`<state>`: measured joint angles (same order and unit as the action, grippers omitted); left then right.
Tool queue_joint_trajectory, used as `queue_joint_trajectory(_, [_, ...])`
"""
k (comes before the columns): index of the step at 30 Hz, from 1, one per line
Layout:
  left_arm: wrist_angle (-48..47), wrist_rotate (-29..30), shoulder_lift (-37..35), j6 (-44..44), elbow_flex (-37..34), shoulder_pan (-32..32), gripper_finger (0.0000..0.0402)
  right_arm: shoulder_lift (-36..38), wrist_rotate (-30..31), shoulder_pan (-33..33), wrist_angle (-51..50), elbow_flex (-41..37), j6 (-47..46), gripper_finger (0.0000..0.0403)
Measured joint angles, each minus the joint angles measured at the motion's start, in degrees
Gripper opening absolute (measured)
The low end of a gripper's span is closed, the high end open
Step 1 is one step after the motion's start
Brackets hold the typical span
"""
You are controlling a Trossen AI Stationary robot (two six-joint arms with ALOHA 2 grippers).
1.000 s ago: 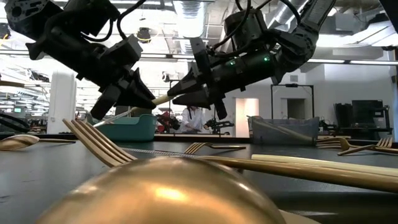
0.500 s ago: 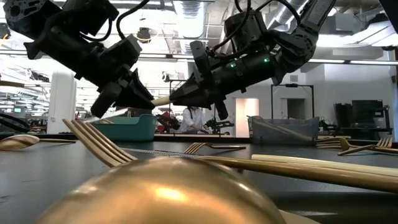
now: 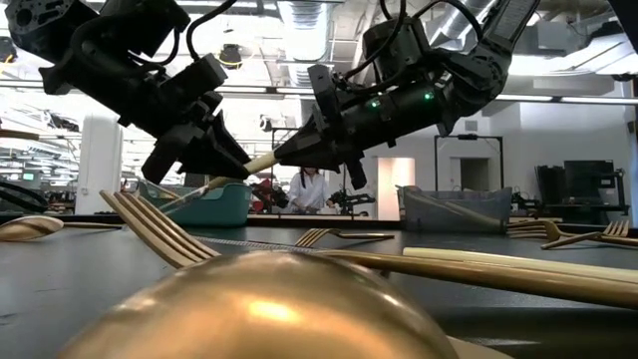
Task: Sort silverware by color (type)
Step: Put the white knife into the black bin
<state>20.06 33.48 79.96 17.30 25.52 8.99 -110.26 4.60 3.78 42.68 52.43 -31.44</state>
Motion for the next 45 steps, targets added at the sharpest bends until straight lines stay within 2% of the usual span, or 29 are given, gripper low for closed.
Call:
queue_joint_trajectory(11, [0.48, -1.25, -0.04, -2.36, 0.0, -0.2, 0.007, -0.02, 0.04, -0.79, 0.81, -0.11, -0.02, 0.0074])
queue_joint_trajectory(17, [0.47, -1.51, -0.07, -2.58, 0.0, -0.2, 0.0065, -0.02, 0.07, -1.01, 0.88, -0.11, -0.02, 0.0075])
queue_joint_trajectory(22, [0.5, -1.93, -0.07, -2.22, 0.0, -0.17, 0.0064, -0.02, -0.01, -1.06, 1.1, -0.11, -0.15, 0.0093])
queue_joint_trajectory(28, [0.78, -7.29, 0.07, -0.58, 0.04, -0.02, 0.0061, 0.29, -0.62, -1.08, 4.2, 0.32, -0.2, 0.0122])
queue_joint_trajectory(32, [1.67, -3.49, 0.07, -1.53, 0.04, -0.09, 0.0062, 0.13, -2.83, -1.06, 3.9, 0.32, -0.17, 0.0128])
queue_joint_trajectory(39, [0.4, -3.21, 0.07, -2.86, 0.04, -0.11, 0.0062, 0.14, -3.16, -1.08, -5.95, 0.37, 0.82, 0.0128])
queue_joint_trajectory(42, [-2.35, -3.11, 0.07, -5.94, 0.04, -0.11, 0.0063, 0.07, -3.21, -2.05, -11.78, 0.32, 5.0, 0.0128])
queue_joint_trajectory(45, [-4.12, -2.17, -0.02, -8.61, 0.04, -0.13, 0.0063, 0.07, -3.23, -4.19, -12.72, 0.32, 12.02, 0.0128])
